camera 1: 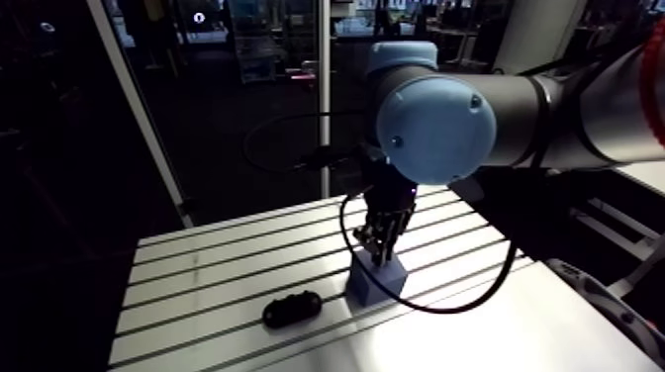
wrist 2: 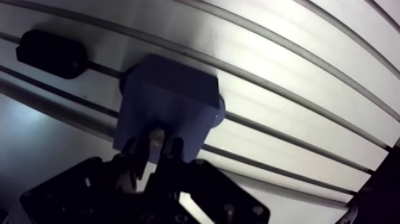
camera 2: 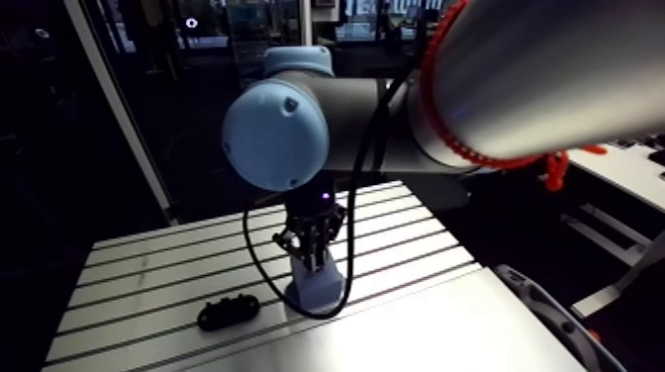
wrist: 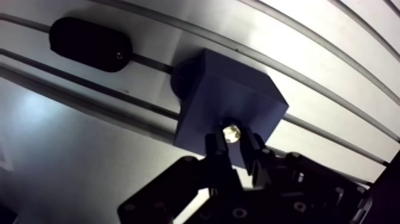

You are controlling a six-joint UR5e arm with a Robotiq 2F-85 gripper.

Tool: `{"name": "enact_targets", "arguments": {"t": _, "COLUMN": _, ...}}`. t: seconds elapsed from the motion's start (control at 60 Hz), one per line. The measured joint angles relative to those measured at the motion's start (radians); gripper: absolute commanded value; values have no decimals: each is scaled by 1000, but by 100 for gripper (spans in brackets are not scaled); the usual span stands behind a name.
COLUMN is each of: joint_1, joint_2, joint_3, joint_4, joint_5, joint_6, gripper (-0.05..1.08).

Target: Pick up the M10 bolt and insert it into the hex recess until seated.

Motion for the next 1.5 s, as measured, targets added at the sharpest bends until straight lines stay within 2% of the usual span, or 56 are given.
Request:
{"name": "enact_targets", "arguments": {"t": 0.617, "joint_1": -1, "joint_2": -4, "joint_3": 9, "joint_4": 0, "joint_5": 3, "joint_6": -53, "gripper": 72}}
{"name": "enact_targets", "arguments": {"t": 0.7, "joint_1": -1, "joint_2": -6, "joint_3": 9, "joint_4": 0, "joint_5": 3, "joint_6": -56, "gripper": 67}}
{"name": "enact_targets", "arguments": {"t": 0.717, "joint_1": -1, "joint_2": -6, "joint_3": 9, "joint_4": 0, "joint_5": 3, "joint_6": -56, "gripper": 58}}
{"name": "enact_targets", "arguments": {"t": 0.733, "joint_1": -1, "joint_2": -7, "joint_3": 10, "joint_4": 0, "joint_5": 2, "joint_6": -57, "gripper": 58}}
{"name": "enact_targets", "arguments": {"t": 0.75, "joint_1": -1, "joint_2": -7, "joint_3": 10, "joint_4": 0, "joint_5": 2, "joint_6": -57, "gripper": 38}}
{"name": "enact_targets", "arguments": {"t": 0.767, "joint_1": -1, "joint_2": -7, "joint_3": 10, "joint_4": 0, "joint_5": 2, "joint_6": -58, "gripper": 38}}
{"name": "enact_targets", "arguments": {"t": 0.783, "joint_1": -1, "joint_2": -7, "joint_3": 10, "joint_4": 0, "joint_5": 2, "joint_6": -58, "gripper": 13}}
{"name": "enact_targets", "arguments": {"t": 0.8, "joint_1": -1, "joint_2": -7, "joint_3": 10, "joint_4": 0, "joint_5": 2, "joint_6": -58, "gripper": 13}}
{"name": "enact_targets", "arguments": {"t": 0.817, "joint_1": -1, "joint_2": -8, "joint_3": 10, "joint_4": 0, "joint_5": 2, "joint_6": -58, "gripper": 2}}
{"name": "enact_targets", "arguments": {"t": 0.85, "joint_1": -1, "joint_2": -8, "joint_3": 11, "joint_4": 0, "joint_5": 1, "joint_6": -58, "gripper": 0}}
{"name": "enact_targets", "arguments": {"t": 1.4, "joint_1": -6, "joint_2": -25, "joint_3": 13, "joint_4": 3, "joint_5": 9, "joint_6": -45, "gripper": 0}}
{"name": "enact_targets", "arguments": {"t": 1.45, "joint_1": -7, "joint_2": -29, "joint_3": 13, "joint_4": 3, "joint_5": 12, "joint_6": -43, "gripper": 5}}
{"name": "enact_targets", "arguments": {"t": 1.467, "joint_1": -7, "joint_2": -30, "joint_3": 14, "joint_4": 3, "joint_5": 13, "joint_6": -42, "gripper": 14}}
{"name": "enact_targets", "arguments": {"t": 1.483, "joint_1": -7, "joint_2": -31, "joint_3": 14, "joint_4": 4, "joint_5": 14, "joint_6": -42, "gripper": 14}}
{"name": "enact_targets", "arguments": {"t": 1.5, "joint_1": -7, "joint_2": -33, "joint_3": 14, "joint_4": 4, "joint_5": 16, "joint_6": -42, "gripper": 22}}
